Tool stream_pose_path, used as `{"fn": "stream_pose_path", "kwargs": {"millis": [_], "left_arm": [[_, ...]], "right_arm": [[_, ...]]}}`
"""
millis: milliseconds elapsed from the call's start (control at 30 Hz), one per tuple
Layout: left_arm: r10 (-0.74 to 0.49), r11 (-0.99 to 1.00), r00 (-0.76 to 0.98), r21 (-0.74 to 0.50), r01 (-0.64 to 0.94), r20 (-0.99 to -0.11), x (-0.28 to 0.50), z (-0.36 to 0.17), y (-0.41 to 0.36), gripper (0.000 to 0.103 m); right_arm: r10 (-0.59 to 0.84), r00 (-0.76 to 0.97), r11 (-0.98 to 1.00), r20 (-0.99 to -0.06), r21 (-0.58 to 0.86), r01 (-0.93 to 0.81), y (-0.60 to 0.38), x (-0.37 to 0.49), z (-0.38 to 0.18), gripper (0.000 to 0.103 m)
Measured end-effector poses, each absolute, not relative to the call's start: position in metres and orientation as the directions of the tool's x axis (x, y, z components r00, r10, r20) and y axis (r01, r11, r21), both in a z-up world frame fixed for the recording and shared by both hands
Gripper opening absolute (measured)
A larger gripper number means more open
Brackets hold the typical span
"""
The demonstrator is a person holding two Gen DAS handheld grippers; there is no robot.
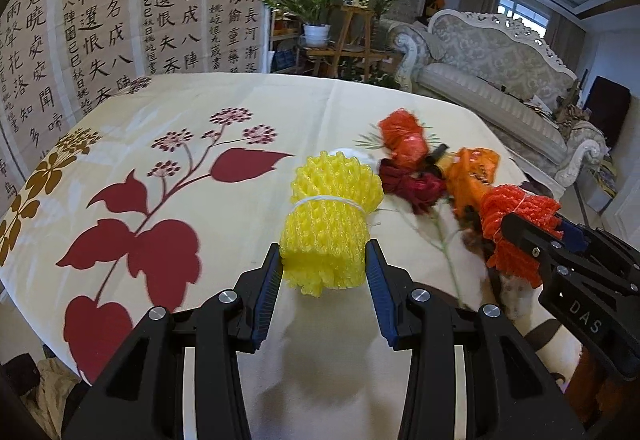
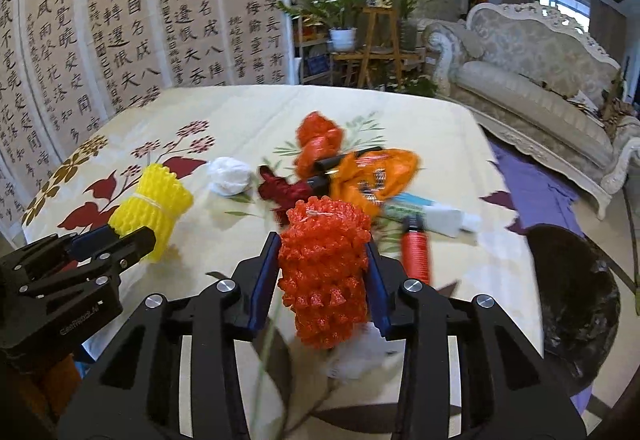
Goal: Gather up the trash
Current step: 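Carry both foam nets over the black bin and open both tools to drop them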
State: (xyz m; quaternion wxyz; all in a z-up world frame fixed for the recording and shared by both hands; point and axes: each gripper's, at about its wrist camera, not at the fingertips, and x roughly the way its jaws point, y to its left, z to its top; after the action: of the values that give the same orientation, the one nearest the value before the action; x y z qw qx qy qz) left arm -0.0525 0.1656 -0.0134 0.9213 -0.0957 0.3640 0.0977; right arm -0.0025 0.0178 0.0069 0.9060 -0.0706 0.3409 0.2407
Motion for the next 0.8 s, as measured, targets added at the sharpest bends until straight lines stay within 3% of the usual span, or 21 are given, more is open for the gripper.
{"fn": "stream_pose_path", "kwargs": {"millis": [800], "left_arm": [[-0.136, 0.991, 0.751, -0.096, 0.097, -0.646, 0.002, 0.005, 0.001, 0.042]], "right_arm": [[0.07, 0.788, 0.998, -0.612, 0.035, -0.061, -0.166, 0.013, 0.009, 0.039]]}}
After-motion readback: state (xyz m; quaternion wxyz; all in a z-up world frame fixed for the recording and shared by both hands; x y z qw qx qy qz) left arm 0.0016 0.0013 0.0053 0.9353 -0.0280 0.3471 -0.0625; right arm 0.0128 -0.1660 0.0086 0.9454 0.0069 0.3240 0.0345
